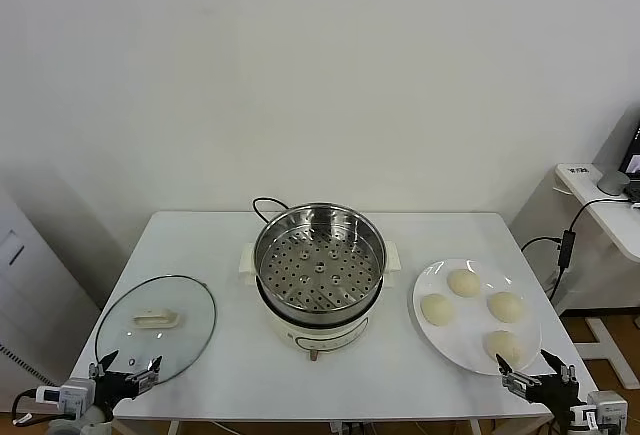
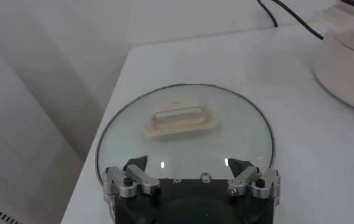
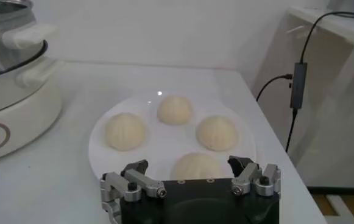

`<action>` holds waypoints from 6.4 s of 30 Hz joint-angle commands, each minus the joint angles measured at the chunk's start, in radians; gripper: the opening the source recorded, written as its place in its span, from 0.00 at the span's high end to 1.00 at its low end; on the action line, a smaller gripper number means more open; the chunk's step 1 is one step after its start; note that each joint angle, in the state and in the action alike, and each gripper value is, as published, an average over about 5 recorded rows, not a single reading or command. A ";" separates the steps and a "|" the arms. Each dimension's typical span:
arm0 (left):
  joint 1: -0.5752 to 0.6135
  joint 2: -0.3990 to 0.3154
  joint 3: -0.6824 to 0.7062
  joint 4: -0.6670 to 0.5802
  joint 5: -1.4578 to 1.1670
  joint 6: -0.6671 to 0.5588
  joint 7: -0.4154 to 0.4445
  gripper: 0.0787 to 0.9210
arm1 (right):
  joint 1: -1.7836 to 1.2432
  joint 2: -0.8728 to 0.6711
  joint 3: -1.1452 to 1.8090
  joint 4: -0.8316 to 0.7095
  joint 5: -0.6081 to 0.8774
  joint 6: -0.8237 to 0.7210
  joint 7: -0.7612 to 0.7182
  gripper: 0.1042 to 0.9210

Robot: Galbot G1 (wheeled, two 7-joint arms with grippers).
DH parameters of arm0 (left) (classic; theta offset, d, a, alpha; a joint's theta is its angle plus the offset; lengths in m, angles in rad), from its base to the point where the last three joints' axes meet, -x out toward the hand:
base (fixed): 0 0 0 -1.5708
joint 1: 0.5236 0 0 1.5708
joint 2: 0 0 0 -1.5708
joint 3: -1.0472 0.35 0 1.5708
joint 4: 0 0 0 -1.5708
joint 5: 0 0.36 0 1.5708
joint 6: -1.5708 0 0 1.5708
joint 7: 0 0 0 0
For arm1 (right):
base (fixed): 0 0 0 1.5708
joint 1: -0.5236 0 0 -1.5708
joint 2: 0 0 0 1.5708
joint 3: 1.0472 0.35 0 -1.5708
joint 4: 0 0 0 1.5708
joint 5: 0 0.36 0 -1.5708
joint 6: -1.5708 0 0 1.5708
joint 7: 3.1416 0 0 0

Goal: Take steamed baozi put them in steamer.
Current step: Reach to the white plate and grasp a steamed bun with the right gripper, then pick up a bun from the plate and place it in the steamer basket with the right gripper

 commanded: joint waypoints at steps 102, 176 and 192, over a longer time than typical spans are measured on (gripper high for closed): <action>-0.044 -0.025 0.004 -0.032 -0.028 0.058 -0.022 0.12 | 1.774 -0.170 -1.446 -1.141 -0.891 0.485 -1.120 0.55; -0.051 -0.008 0.005 -0.048 -0.019 0.069 -0.038 0.12 | 2.060 0.341 -1.618 -1.054 -1.172 1.170 -1.232 0.53; -0.051 -0.010 0.005 -0.052 -0.020 0.069 -0.037 0.12 | 2.219 0.298 -1.710 -1.044 -0.905 1.170 -1.243 0.13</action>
